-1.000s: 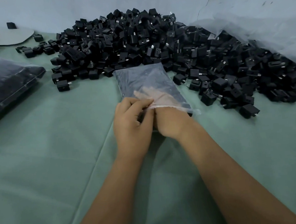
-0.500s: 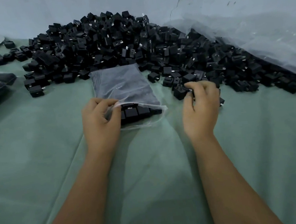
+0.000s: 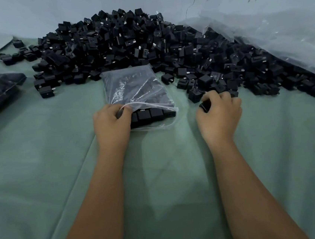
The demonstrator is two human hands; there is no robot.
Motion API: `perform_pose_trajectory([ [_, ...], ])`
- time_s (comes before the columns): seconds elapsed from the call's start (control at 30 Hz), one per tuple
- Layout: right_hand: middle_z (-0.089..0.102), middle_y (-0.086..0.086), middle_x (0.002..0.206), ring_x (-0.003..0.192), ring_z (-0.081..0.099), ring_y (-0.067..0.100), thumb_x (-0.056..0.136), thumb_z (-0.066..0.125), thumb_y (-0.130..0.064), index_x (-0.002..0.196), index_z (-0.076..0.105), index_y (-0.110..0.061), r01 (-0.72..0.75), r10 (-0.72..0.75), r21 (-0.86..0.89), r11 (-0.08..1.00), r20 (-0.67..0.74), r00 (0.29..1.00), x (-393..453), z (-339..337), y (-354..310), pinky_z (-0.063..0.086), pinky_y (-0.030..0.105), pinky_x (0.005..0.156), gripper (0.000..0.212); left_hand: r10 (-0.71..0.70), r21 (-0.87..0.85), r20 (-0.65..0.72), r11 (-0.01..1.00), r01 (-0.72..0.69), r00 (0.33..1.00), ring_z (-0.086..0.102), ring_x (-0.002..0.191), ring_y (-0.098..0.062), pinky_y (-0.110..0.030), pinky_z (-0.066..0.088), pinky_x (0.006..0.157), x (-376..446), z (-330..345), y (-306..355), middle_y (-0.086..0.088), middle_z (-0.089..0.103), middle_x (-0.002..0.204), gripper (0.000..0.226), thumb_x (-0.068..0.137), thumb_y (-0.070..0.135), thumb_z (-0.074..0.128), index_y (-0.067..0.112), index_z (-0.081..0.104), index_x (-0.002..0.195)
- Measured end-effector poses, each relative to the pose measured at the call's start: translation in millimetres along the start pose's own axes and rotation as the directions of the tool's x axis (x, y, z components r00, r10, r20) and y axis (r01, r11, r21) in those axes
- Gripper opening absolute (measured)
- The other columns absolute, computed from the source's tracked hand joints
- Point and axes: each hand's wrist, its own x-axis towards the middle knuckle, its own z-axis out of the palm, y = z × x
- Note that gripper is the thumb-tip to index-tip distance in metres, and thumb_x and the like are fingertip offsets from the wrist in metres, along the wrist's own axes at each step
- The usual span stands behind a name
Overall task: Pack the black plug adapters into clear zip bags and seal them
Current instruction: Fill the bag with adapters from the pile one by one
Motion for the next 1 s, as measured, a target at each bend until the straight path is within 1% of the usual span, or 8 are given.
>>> perform_pose_trajectory([
  [0.1, 0.054, 0.004, 0.101, 0.097, 0.046, 0.022, 0.079, 0.069, -0.019, 0.109, 0.067, -0.018, 0.100, -0.082, 0.324, 0.941, -0.071, 0.994, -7.9, -2.4, -22.7, 0.033, 0.022, 0.083, 0.030, 0.000, 0.010, -0.009, 1.000, 0.000, 1.000, 0.042, 0.079, -0.026, -0.031, 0.027, 0.067, 1.6, 2.3, -0.1, 0.005, 0.036, 0.062, 0.050, 0.088, 0.021, 0.061, 0.025, 0.029, 0.050],
  [0.23, 0.052, -0.002, 0.101, 0.087, 0.054, 0.008, 0.074, 0.068, -0.019, 0.105, 0.066, -0.015, 0.202, -0.234, 0.638, 0.743, -0.034, 0.972, -37.2, -3.9, -59.2, 0.048, 0.023, 0.081, 0.031, -0.015, 0.021, -0.013, 1.000, 0.016, 1.000, 0.049, 0.082, -0.032, -0.032, 0.028, 0.067, 4.5, 3.5, -2.8, 0.003, 0.042, 0.064, 0.045, 0.087, 0.020, 0.062, 0.023, 0.035, 0.050],
  [0.33, 0.054, -0.003, 0.099, 0.083, 0.054, 0.012, 0.073, 0.065, -0.022, 0.100, 0.059, -0.017, 0.275, -0.362, 0.571, 0.773, 0.042, 0.931, -51.4, 3.8, -81.7, 0.050, 0.032, 0.070, 0.029, -0.055, -0.019, -0.019, 0.998, 0.054, 0.998, 0.054, 0.089, -0.036, -0.040, 0.043, 0.074, 6.9, 4.6, -2.9, -0.002, 0.051, 0.071, 0.035, 0.084, 0.019, 0.063, 0.016, 0.048, 0.053],
  [0.43, 0.057, -0.003, 0.099, 0.083, 0.056, 0.016, 0.076, 0.068, -0.025, 0.098, 0.058, -0.017, 0.271, -0.343, 0.473, 0.838, 0.071, 0.937, -54.3, 14.4, -97.3, 0.049, 0.033, 0.065, 0.026, -0.100, -0.078, -0.012, 0.992, 0.099, 0.995, 0.055, 0.093, -0.036, -0.050, 0.047, 0.083, 7.9, 4.2, -3.9, -0.003, 0.057, 0.077, 0.027, 0.082, 0.022, 0.062, 0.017, 0.056, 0.057],
  [0.6, 0.064, 0.003, 0.082, 0.074, 0.061, 0.025, 0.074, 0.077, -0.031, 0.088, 0.061, -0.011, 0.354, -0.365, 0.276, 0.894, -0.010, 0.931, -52.4, 22.3, -96.3, 0.044, 0.031, 0.062, 0.030, -0.131, -0.121, -0.004, 0.984, 0.129, 0.991, 0.058, 0.098, -0.032, -0.048, 0.049, 0.087, 9.0, 4.6, -3.9, -0.001, 0.063, 0.085, 0.018, 0.077, 0.034, 0.057, 0.023, 0.067, 0.067],
  [0.7, 0.064, 0.003, 0.074, 0.069, 0.060, 0.026, 0.074, 0.077, -0.032, 0.084, 0.059, -0.011, 0.365, -0.378, 0.263, 0.893, 0.000, 0.926, -51.6, 19.0, -90.2, 0.043, 0.030, 0.060, 0.030, -0.144, -0.138, -0.003, 0.980, 0.143, 0.990, 0.059, 0.100, -0.031, -0.048, 0.049, 0.087, 9.1, 5.2, -4.3, 0.000, 0.065, 0.086, 0.019, 0.077, 0.036, 0.059, 0.021, 0.070, 0.071],
  [0.87, 0.065, 0.001, 0.075, 0.071, 0.060, 0.025, 0.078, 0.072, -0.027, 0.091, 0.059, -0.012, 0.404, -0.423, 0.229, 0.886, 0.035, 0.906, -54.3, 14.6, -87.0, 0.037, 0.028, 0.063, 0.024, -0.100, -0.138, 0.000, 0.985, 0.099, 0.995, 0.062, 0.091, -0.024, -0.045, 0.050, 0.085, 5.7, 3.0, -0.8, -0.001, 0.068, 0.087, 0.020, 0.077, 0.035, 0.059, 0.021, 0.074, 0.077],
  [1.0, 0.065, 0.004, 0.081, 0.077, 0.060, 0.027, 0.085, 0.063, -0.026, 0.097, 0.060, -0.012, 0.375, -0.404, 0.218, 0.901, 0.105, 0.909, -56.6, 9.8, -89.8, 0.038, 0.031, 0.067, 0.019, 0.001, 0.008, 0.025, 1.000, -0.001, 1.000, 0.059, 0.099, -0.029, -0.044, 0.047, 0.090, 4.3, 2.8, -0.9, -0.002, 0.068, 0.092, 0.020, 0.083, 0.030, 0.060, 0.022, 0.077, 0.091],
])
